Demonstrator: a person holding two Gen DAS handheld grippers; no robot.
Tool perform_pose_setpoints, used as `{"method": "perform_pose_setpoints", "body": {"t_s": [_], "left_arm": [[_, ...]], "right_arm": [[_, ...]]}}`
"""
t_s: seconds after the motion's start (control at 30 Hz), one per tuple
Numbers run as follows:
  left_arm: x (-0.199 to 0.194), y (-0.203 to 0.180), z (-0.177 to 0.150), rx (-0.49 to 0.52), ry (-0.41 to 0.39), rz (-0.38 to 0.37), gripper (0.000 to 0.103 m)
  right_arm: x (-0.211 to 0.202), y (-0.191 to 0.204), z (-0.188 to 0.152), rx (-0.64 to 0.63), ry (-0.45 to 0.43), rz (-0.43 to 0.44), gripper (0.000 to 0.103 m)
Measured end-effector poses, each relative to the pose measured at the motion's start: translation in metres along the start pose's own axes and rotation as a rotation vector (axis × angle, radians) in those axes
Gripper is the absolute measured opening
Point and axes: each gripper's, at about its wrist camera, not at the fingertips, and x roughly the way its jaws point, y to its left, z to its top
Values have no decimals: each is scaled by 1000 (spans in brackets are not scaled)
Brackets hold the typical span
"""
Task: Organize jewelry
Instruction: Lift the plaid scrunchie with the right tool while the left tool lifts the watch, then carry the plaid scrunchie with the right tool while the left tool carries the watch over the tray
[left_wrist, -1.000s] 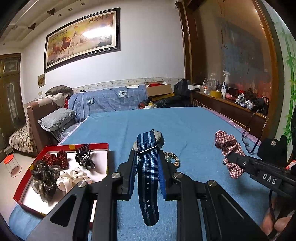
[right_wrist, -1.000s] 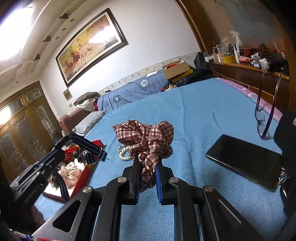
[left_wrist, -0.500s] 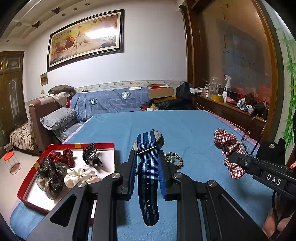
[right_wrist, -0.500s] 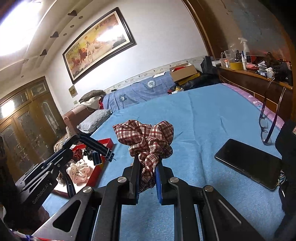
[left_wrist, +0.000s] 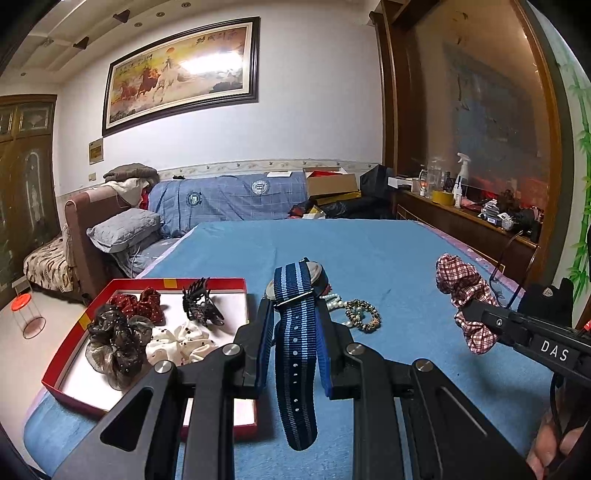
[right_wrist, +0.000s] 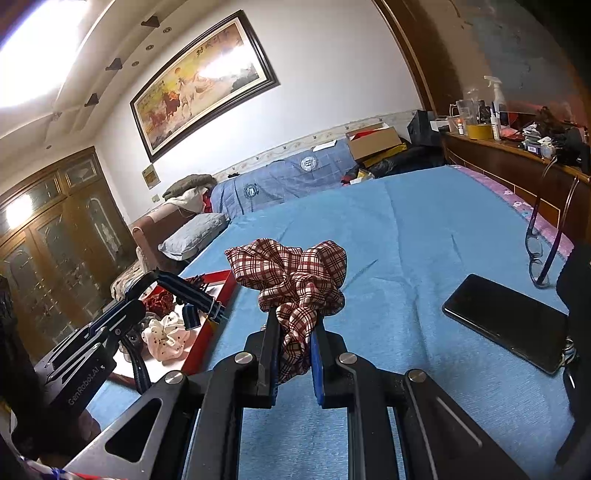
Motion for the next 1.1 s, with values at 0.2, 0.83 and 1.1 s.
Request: {"method": "perform_pose_setpoints", "body": {"t_s": [0.2, 0.83, 1.1], "left_arm": [[1, 1, 0, -3, 4, 1, 21], [0, 14, -1, -23, -5, 18, 21], [-3, 33, 3, -57, -19, 48, 21]], "right_arm": [[6, -1, 1, -3, 12, 0, 15], [9, 12, 0, -31, 30, 18, 15], [16, 19, 4, -46, 39, 34, 15]]}}
